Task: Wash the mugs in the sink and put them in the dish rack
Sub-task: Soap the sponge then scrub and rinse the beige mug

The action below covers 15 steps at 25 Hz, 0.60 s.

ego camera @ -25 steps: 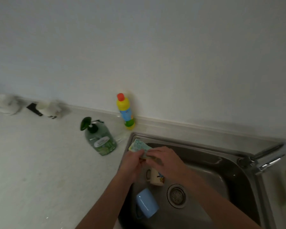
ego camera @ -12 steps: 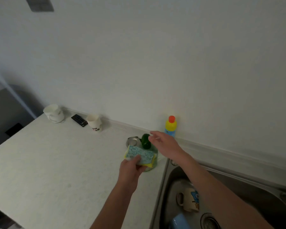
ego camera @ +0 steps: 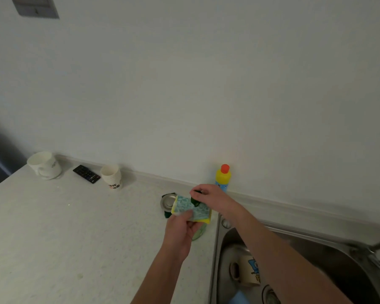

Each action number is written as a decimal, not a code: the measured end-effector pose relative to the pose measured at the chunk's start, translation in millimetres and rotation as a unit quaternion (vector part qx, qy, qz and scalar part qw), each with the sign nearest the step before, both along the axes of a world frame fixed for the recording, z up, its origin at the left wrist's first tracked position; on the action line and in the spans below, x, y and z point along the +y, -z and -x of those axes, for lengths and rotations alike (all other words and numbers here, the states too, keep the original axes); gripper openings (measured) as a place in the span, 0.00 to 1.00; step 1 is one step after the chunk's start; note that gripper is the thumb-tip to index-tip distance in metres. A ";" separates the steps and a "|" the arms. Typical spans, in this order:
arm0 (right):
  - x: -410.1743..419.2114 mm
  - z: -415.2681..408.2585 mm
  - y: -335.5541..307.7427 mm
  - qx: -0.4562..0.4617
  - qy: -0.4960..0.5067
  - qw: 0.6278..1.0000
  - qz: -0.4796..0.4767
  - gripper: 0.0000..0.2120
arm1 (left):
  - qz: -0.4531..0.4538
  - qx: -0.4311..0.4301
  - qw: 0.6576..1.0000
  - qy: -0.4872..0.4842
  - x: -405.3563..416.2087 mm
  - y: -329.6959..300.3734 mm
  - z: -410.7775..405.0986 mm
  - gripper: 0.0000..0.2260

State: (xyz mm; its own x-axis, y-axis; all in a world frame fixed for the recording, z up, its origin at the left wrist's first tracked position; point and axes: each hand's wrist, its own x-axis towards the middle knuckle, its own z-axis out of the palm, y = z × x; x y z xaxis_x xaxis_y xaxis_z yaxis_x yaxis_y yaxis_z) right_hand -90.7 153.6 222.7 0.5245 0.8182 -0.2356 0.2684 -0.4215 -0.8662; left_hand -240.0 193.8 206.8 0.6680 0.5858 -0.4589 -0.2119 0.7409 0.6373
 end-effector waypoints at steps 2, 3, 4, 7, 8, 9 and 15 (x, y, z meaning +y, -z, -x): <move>1.2 1.1 -0.3 0.005 0.006 1.000 0.003 0.08 | 0.003 -0.009 1.000 0.003 1.2 2.3 -1.1 0.15; 1.5 1.9 0.7 0.002 0.010 1.000 0.005 0.08 | 0.006 -0.014 1.000 0.006 1.1 3.1 -0.5 0.15; 1.6 2.7 1.9 -0.001 0.013 1.000 0.004 0.08 | 0.009 -0.018 1.000 0.008 0.9 3.3 0.8 0.15; -0.1 5.0 4.3 0.020 0.031 0.999 -0.013 0.09 | 0.009 -0.029 0.999 0.016 2.1 3.3 4.6 0.14; -0.8 6.3 4.3 0.031 0.037 0.999 -0.015 0.09 | 0.007 -0.030 0.999 0.021 3.0 3.7 5.0 0.14; -1.1 7.6 4.6 0.037 0.042 0.998 -0.015 0.09 | 0.006 -0.032 0.999 0.026 3.5 4.2 5.2 0.14; -3.1 13.7 5.0 0.028 0.059 0.998 -0.013 0.07 | 0.014 -0.038 0.999 0.030 2.5 5.9 7.8 0.15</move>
State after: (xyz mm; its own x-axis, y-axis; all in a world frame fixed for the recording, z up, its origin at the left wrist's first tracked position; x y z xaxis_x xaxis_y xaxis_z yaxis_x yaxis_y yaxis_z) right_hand -104.3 150.5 217.6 0.6042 0.7574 -0.2474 0.1684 -0.4249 -0.8894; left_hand -247.8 196.3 200.9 0.7358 0.5309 -0.4204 -0.2133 0.7709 0.6001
